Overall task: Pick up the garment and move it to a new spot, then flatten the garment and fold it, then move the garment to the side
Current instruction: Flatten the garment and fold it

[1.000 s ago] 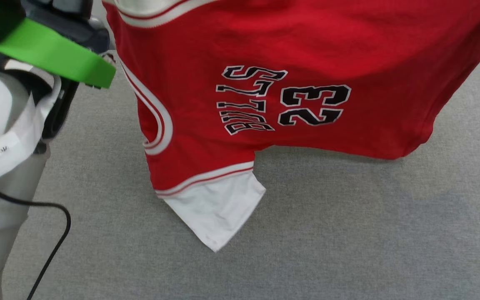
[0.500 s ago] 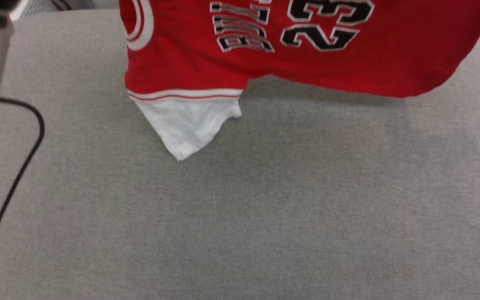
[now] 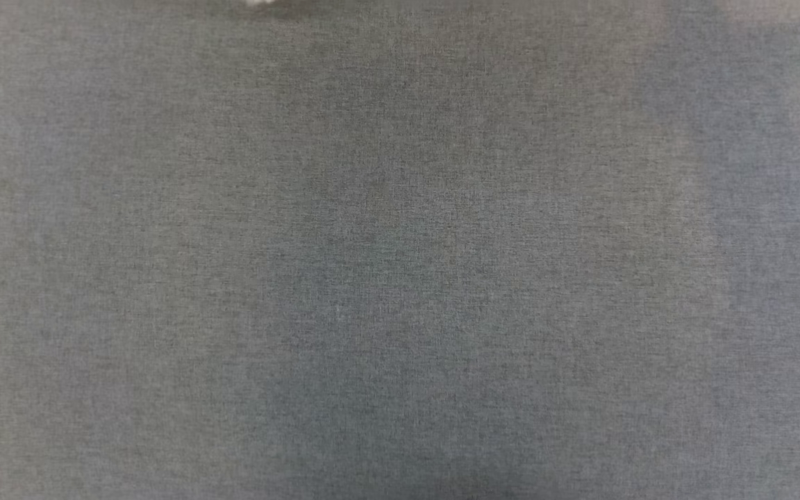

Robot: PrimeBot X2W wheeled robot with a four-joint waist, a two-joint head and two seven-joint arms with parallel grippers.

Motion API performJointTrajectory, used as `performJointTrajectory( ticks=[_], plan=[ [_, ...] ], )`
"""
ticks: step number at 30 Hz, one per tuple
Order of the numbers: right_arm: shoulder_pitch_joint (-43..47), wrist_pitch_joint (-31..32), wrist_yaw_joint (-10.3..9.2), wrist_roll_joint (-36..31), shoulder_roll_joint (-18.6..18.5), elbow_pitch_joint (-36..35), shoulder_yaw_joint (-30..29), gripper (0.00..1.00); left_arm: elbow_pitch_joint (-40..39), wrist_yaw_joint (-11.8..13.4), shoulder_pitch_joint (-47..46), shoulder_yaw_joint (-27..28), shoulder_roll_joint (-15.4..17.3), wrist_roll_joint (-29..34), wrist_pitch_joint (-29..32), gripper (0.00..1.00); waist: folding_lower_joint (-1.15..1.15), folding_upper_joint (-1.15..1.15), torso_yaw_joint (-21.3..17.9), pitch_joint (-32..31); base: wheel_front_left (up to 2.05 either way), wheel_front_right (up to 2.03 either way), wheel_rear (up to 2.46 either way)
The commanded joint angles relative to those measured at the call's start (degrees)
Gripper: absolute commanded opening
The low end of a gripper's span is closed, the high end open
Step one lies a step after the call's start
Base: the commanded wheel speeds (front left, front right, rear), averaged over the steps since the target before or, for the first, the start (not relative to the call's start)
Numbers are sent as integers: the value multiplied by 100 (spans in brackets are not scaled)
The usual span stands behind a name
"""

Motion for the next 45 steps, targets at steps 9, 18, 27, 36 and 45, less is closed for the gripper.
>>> performJointTrajectory(
  ticks=[9,18,27,36,45],
  plan=[
    [-1297,-538,-4,-148,126,1139,569,0,757,-42,-806,-33,-45,43,-76,0,-1,0,-92,660,0,0,0],
    [-1239,-934,-4,24,176,1906,1412,0,1362,-76,-414,-212,-106,-121,-467,0,-1,0,-44,939,0,0,0],
    [-463,-1490,-4,553,438,2469,1981,0,1825,-96,736,-381,-72,-375,-1130,0,-1,0,-72,816,0,0,0],
    [704,-1955,-4,1207,466,2507,2595,0,2175,-93,1744,-548,-257,-614,-1367,0,-1,0,-52,281,0,0,0],
    [1937,-2263,-4,1810,265,2139,3318,0,1965,-95,3459,-391,-226,-862,-1413,0,-1,0,10,-533,0,0,0]
  ],
)
